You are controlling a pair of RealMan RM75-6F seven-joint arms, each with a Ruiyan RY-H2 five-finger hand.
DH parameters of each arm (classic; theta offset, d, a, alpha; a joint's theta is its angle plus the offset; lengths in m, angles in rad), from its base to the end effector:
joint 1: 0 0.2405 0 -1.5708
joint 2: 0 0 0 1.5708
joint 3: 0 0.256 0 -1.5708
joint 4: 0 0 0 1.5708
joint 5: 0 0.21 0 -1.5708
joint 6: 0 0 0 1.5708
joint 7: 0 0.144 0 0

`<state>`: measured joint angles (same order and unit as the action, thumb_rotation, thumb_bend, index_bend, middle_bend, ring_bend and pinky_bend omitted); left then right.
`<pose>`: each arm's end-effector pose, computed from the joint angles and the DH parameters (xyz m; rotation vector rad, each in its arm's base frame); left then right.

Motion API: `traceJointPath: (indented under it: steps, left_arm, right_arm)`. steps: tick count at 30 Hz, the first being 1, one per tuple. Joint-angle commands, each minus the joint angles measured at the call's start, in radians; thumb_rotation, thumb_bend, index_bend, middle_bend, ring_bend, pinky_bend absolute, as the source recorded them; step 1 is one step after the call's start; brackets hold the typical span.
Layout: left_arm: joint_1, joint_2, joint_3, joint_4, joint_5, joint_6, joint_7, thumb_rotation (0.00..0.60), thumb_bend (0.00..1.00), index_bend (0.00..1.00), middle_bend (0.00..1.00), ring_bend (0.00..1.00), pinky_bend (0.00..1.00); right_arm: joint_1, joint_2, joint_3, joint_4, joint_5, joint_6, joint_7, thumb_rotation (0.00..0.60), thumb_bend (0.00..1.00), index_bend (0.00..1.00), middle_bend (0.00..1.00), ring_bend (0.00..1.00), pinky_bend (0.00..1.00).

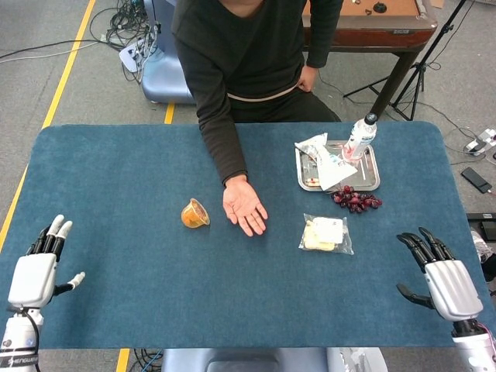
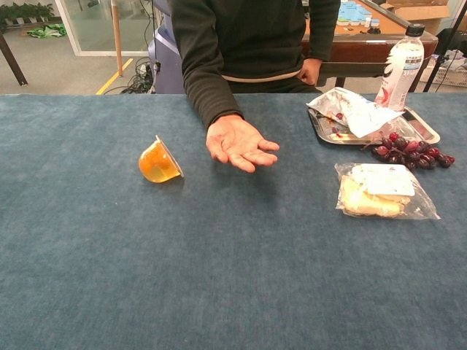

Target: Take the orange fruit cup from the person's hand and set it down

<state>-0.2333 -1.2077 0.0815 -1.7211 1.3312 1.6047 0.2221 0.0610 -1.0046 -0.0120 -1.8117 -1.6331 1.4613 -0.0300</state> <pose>-0.2828 0.1930 0.1281 -1.3682 -0.8821 -0.8595 -0.2716 -0.1571 0.1596 1.5181 -0.9680 0.9480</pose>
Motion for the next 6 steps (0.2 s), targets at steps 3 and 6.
traceJointPath:
  steps: [3, 6]
  left_arm:
    - [0.029, 0.003, 0.016, -0.021, 0.043, 0.003, 0.056, 0.600, 0.17, 0.02, 0.00, 0.01, 0.17]
    - [0.036, 0.002, 0.004, -0.031, 0.045, -0.005, 0.065, 0.600, 0.17, 0.02, 0.00, 0.01, 0.17]
  right_arm:
    - [0.003, -0.001, -0.001, -0.006, 0.004, -0.006, -0.007, 0.600, 0.15, 0.13, 0.15, 0.00, 0.16]
    - [0.000, -0.003, -0.001, -0.005, 0.002, 0.001, -0.005, 0.600, 0.15, 0.13, 0.15, 0.00, 0.16]
